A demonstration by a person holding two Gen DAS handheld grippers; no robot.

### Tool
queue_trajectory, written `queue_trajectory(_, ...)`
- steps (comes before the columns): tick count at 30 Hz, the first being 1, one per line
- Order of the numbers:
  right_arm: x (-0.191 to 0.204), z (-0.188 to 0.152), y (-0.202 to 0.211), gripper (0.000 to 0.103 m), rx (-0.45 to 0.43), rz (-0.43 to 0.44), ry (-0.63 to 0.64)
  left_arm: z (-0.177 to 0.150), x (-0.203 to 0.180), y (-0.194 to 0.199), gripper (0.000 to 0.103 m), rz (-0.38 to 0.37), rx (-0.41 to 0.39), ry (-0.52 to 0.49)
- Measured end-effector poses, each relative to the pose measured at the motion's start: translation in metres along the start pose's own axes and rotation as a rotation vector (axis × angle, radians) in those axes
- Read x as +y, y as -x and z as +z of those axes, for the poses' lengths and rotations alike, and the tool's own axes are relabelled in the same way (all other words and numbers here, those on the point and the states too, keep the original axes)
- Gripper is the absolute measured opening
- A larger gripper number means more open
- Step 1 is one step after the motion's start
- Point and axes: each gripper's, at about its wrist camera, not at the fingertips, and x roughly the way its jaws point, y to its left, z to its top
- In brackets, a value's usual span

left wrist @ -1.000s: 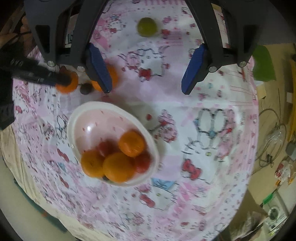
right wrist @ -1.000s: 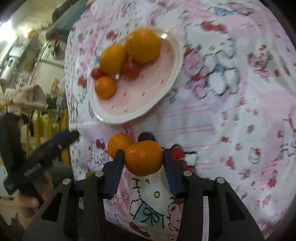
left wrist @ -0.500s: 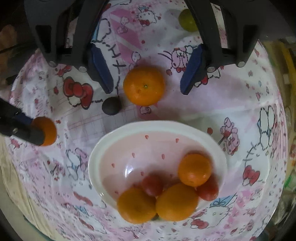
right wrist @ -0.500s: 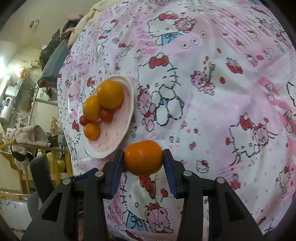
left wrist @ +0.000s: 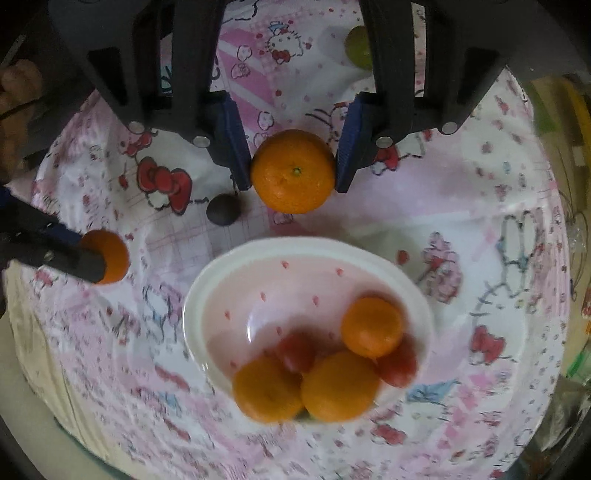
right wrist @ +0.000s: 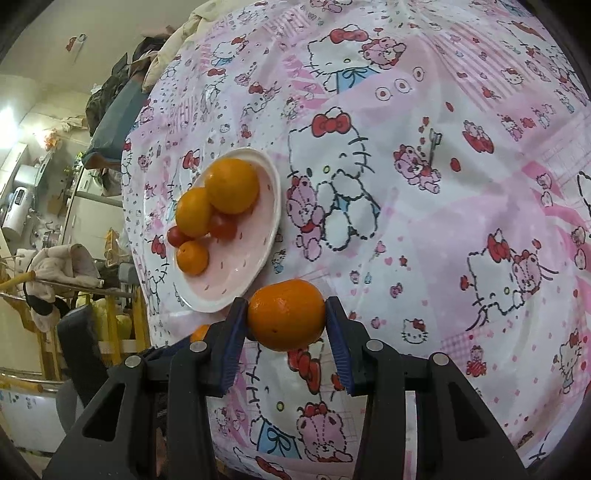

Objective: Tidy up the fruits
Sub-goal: 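Lower the tangerine onto the plate, open right gripper while left lifts its tangerine, then set the tangerine on the plate with the left gripper and open it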

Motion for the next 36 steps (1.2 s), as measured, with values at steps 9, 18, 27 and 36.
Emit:
queue_trajectory(9, 0.037, 0.021, -0.024, 0.045, 0.030, 0.020, 0.092, 0.003, 0.046, 0.030, 0.041, 0.040, -0.112, 0.102)
queue_trajectory(18, 0.055, 0.033, -0.063, 0.046, 0.082, 0.010, 0.112, -0.005, 0.079, 0.031, 0.041, 0.049, -0.113, 0.153)
queue_trajectory(27, 0.039, 0.039, -0.054, 0.063, 0.034, 0.034, 0.034, 0.002, 0.074, 0.025, 0.041, -0.004, -0.122, 0.161)
queue_trajectory(36, 0.031, 0.041, -0.033, 0.063, -0.003, 0.037, 0.035, 0.031, 0.055, 0.013, 0.041, -0.047, -0.111, 0.155)
